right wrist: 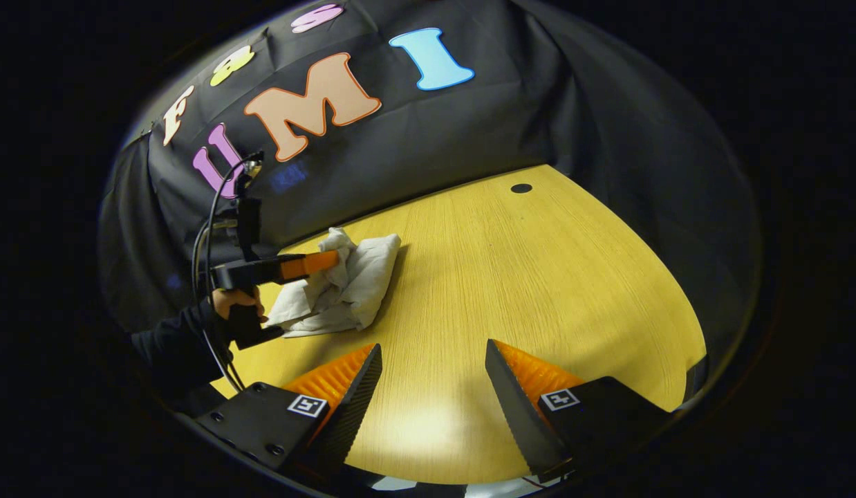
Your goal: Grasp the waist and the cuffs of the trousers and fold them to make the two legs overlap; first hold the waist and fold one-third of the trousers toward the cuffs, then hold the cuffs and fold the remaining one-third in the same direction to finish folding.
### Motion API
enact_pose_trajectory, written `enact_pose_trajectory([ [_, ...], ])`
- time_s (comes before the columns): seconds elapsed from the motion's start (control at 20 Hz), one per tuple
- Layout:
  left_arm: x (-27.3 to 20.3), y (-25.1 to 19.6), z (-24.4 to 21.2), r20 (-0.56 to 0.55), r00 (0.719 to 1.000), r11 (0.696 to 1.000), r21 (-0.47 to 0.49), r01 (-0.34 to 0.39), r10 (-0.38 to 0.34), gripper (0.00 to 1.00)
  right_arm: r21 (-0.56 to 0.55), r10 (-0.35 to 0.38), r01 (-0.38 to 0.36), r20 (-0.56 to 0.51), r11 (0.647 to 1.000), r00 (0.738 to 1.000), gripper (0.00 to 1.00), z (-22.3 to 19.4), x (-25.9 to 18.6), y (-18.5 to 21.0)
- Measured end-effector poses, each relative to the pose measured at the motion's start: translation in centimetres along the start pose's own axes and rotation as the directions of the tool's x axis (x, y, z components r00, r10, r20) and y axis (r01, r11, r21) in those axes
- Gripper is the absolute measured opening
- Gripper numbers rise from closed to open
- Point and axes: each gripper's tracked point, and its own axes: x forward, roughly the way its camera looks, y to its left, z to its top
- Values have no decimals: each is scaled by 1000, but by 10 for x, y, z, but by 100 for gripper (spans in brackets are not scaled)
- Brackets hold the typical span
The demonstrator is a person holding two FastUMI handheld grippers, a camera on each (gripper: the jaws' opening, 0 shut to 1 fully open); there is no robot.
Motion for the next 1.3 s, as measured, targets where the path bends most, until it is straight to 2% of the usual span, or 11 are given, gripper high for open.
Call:
enact_pose_trajectory([
  [0.05,0,-8,-4,-5,1000,1000,1,6,-6,13,-2,13,-13,-3,1000,1000,97,1,1,3],
  [0.1,1,-12,-3,2,1000,1000,4,4,-4,27,-11,28,-28,-5,1000,1000,97,2,3,7],
  [0.15,-1,-18,1,13,1000,1000,1,16,-16,34,-25,40,-40,-6,999,999,96,4,5,12],
  [0.2,-6,-23,3,17,1000,1000,0,21,-21,54,-46,46,-46,-7,998,999,96,5,9,15],
  [0.3,-24,-17,8,38,999,1000,-6,-13,13,94,-95,49,-49,-1,994,999,96,10,13,23],
  [0.65,-143,61,35,215,966,988,-83,-131,146,95,-215,107,-80,116,973,987,96,52,25,107],
  [0.75,-174,92,40,247,949,978,-121,-171,196,95,-232,139,-104,139,967,981,96,63,28,136],
  [0.9,-220,134,47,290,919,959,-172,-225,268,97,-245,161,-104,229,964,960,96,93,24,174],
  [1.0,-247,158,52,323,892,945,-191,-264,315,95,-248,165,-85,319,965,933,96,119,17,195],
  [1.15,-282,187,62,374,847,925,-199,-324,377,95,-247,150,-34,468,968,871,96,159,0,219],
  [1.3,-310,213,71,425,792,898,-176,-403,439,95,-261,130,25,557,965,821,96,175,-11,232],
])
